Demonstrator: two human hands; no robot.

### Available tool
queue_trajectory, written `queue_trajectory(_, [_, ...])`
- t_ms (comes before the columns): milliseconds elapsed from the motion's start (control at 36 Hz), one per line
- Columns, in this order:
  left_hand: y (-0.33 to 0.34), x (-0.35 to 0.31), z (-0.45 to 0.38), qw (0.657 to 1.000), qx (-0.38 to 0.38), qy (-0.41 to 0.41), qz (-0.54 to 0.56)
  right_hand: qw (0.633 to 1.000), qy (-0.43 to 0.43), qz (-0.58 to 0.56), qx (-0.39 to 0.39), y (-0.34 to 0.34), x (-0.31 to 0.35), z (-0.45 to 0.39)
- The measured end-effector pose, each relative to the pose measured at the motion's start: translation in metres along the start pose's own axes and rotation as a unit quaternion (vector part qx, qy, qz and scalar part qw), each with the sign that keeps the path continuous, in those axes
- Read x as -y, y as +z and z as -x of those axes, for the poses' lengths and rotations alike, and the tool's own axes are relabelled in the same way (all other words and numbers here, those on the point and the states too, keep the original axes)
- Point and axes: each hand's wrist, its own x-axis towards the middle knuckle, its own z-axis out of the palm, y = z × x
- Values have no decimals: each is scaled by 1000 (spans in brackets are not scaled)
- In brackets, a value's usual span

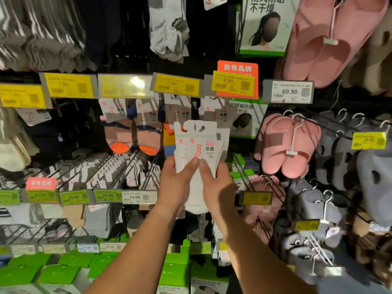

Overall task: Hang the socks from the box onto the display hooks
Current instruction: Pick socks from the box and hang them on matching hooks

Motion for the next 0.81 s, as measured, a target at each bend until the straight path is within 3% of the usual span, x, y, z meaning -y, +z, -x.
queue_trajectory(167, [5,2,-3,998,-30,9,-56,998,-8,-49,-48,-21,-3,-16])
queue_trajectory(306, [-5,6,-7,995,-49,38,-78,994,-30,-103,20,-42,20,-24])
queue_trajectory(389, [-5,5,-6,996,-48,37,-62,989,-61,-128,29,-43,33,-30])
queue_trajectory(500, [-4,3,-6,997,-37,43,-52,985,-35,-168,21,-39,46,-39])
queue_trajectory(694, [-8,0,-9,996,-29,59,-53,989,-4,-147,-14,-36,48,-55])
queue_trajectory(806, [-11,-1,-11,995,-52,60,-52,998,10,-58,-40,-28,47,-83])
